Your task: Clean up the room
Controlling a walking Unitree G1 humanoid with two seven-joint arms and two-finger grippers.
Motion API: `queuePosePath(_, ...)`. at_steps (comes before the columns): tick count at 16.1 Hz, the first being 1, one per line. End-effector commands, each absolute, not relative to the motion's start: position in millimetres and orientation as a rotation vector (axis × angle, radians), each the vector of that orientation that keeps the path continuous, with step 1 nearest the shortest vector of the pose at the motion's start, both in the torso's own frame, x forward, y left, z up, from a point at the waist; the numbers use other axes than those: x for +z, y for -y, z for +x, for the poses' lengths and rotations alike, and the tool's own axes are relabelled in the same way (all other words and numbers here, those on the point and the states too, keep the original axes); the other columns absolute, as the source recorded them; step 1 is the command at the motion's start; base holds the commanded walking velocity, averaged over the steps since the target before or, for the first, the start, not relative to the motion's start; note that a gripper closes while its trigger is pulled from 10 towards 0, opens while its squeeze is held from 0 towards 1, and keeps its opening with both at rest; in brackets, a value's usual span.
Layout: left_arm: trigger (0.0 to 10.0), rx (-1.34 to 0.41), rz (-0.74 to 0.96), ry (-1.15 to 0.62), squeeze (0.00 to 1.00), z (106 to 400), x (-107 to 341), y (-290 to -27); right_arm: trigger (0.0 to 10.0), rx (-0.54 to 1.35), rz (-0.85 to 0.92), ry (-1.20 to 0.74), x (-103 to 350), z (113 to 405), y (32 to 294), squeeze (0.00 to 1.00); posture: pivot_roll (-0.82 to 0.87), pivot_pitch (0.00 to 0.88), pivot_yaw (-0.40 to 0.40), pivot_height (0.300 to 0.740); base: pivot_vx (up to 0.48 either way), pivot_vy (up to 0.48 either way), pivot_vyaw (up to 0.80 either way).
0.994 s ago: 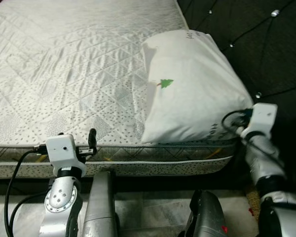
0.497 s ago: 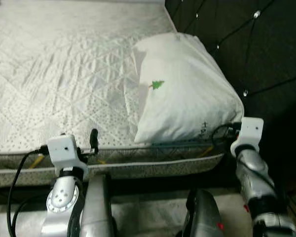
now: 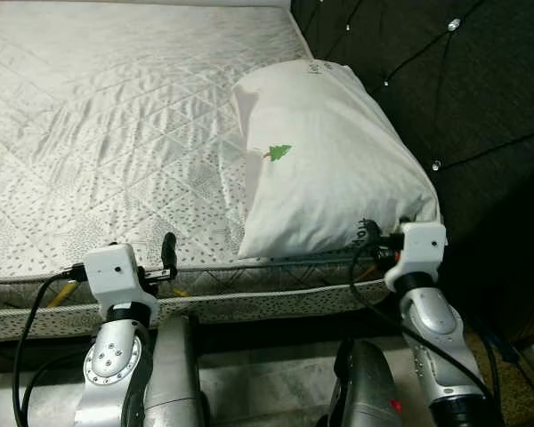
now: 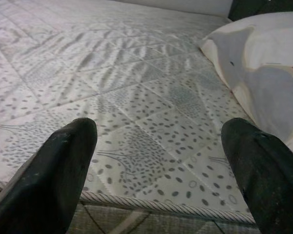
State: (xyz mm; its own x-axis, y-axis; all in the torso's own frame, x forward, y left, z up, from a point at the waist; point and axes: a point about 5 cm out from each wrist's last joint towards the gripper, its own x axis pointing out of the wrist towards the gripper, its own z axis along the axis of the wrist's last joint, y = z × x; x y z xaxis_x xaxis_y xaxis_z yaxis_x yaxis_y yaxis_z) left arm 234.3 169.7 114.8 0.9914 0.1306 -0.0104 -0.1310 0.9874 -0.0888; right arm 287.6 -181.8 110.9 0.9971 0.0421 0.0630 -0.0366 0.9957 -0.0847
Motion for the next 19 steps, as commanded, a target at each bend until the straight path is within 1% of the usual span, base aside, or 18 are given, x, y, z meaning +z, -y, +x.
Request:
queuePosePath(1, 10.0, 0.141, -0.075, -0.004, 0.0, 233.2, 115.8, -171.4, 10.0, 0.088, -0.065, 0.085, 117.8, 285.0, 171.7, 1.0, -0.01, 0.08, -0.037, 0.529, 0.0, 0.0, 0.0)
queuePosePath(2, 10.0, 0.143, -0.075, -0.004, 0.0, 233.1, 115.6, -171.6, 10.0, 0.109, -0.045, 0.089, 120.9, 284.3, 166.5, 1.0, -0.01, 0.08, -0.037, 0.529, 0.0, 0.0, 0.0)
queuePosePath(3, 10.0, 0.149, -0.073, -0.006, 0.0, 232.8, 115.3, -171.9, 10.0, 0.166, 0.003, 0.091, 127.6, 283.1, 155.4, 1.0, -0.01, 0.08, -0.037, 0.529, 0.0, 0.0, 0.0)
queuePosePath(4, 10.0, 0.149, -0.073, -0.006, 0.0, 232.8, 115.3, -171.9, 10.0, 0.166, 0.003, 0.091, 127.6, 283.1, 155.4, 1.0, -0.01, 0.08, -0.037, 0.529, 0.0, 0.0, 0.0)
queuePosePath(5, 10.0, 0.147, -0.074, -0.004, 0.0, 233.0, 115.4, -171.4, 10.0, 0.208, 0.029, 0.099, 130.8, 281.9, 150.6, 0.0, -0.01, 0.077, -0.039, 0.529, 0.0, 0.0, 0.0)
queuePosePath(6, 10.0, 0.146, -0.074, -0.002, 0.0, 233.2, 115.5, -170.9, 10.0, 0.224, 0.039, 0.097, 132.8, 281.0, 147.6, 0.0, -0.01, 0.077, -0.039, 0.529, 0.0, 0.0, 0.0)
queuePosePath(13, 10.0, 0.144, -0.077, -0.003, 0.0, 235.1, 114.3, -169.3, 10.0, 0.241, 0.06, 0.105, 142.5, 286.8, 144.0, 0.0, -0.01, 0.066, -0.043, 0.614, 0.0, 0.0, 0.0)
queuePosePath(19, 10.0, 0.145, -0.078, -0.02, 0.0, 236.7, 111.4, -168.6, 10.0, 0.238, 0.057, 0.101, 142.3, 290.9, 144.1, 0.0, -0.01, 0.059, -0.042, 0.699, 0.0, 0.0, 0.0)
